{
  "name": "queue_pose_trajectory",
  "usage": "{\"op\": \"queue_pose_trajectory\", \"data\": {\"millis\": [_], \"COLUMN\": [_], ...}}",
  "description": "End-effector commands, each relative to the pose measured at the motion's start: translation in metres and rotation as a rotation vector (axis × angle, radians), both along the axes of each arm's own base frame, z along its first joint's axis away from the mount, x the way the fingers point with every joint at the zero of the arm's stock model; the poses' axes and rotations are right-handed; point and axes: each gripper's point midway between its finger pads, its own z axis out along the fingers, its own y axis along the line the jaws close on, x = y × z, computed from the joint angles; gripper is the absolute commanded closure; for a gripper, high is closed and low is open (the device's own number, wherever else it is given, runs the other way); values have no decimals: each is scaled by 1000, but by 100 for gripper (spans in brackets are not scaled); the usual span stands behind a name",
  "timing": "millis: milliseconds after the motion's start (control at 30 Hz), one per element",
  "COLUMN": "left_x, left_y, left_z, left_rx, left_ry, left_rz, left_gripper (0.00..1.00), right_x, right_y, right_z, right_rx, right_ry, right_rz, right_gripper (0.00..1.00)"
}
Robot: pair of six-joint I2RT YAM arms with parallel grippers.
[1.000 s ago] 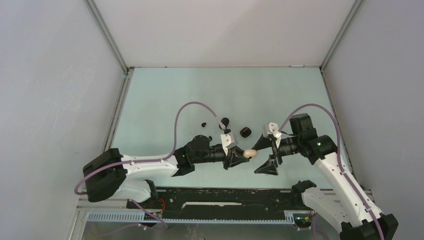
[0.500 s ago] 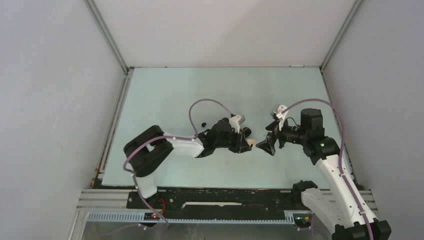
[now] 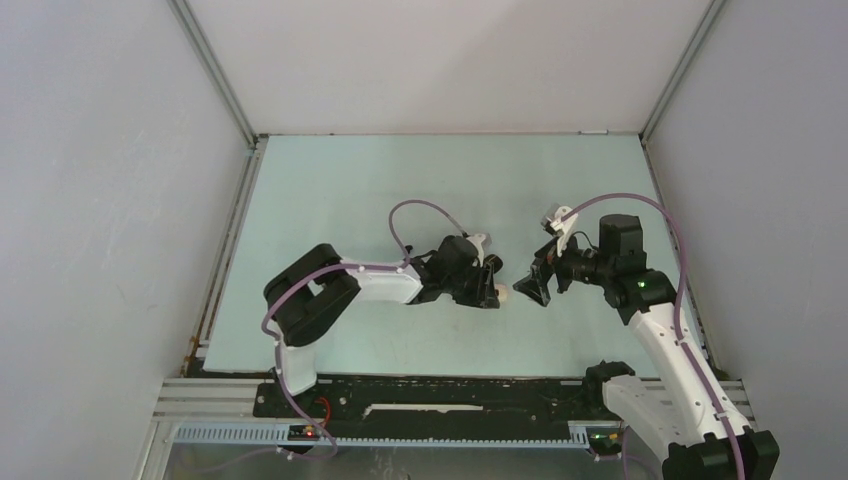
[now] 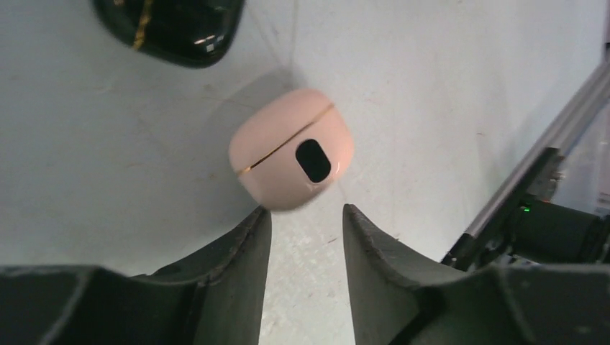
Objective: Insert the wireless bluetooth earbuds into the charging case
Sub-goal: Place the charging case with the earbuds at the center of the board, then move the charging case to the center of the board.
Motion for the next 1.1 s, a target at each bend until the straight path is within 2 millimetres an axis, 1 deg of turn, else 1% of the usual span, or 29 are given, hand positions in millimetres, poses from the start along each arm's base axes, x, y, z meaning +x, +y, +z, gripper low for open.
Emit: {"op": "queue_pose_trajectory", "data": {"millis": [0,67,100,167,267,300,400,567,700,733,800,900,1067], "left_x": [7,11,17,30,57,69,102,146,169,172,177,176,163], "left_y": [45,63,74,91,111,117,125,120,113,113,113,112,96], "left_z": [6,17,23,43,64,71,79,78,66,58,48,35,24], "left_rx": [221,290,330,379,455,480,508,533,511,503,475,436,359], "left_ry": [-80,-137,-177,-263,-386,-422,-456,-464,-427,-401,-361,-312,-249], "left_rz": [12,21,44,88,158,195,286,344,339,337,344,342,293], "left_gripper": [49,47,46,45,40,38,33,32,32,31,31,31,30], "right_x": [5,4,4,4,5,5,4,4,3,2,2,2,2], "right_y": [0,0,-1,-1,0,-1,-1,-3,-3,-3,-3,-3,-3], "right_z": [4,4,4,5,4,4,3,2,2,2,1,1,1], "right_rx": [7,6,6,6,6,5,2,-8,-11,-11,-12,-12,-12], "right_ry": [-26,-29,-31,-34,-32,-30,-26,-30,-31,-30,-31,-28,-30], "right_rz": [-8,-7,-9,-9,-7,-8,-7,-13,-10,-9,-7,-3,3], "right_gripper": [1,1,1,1,1,1,1,1,1,1,1,1,1]}}
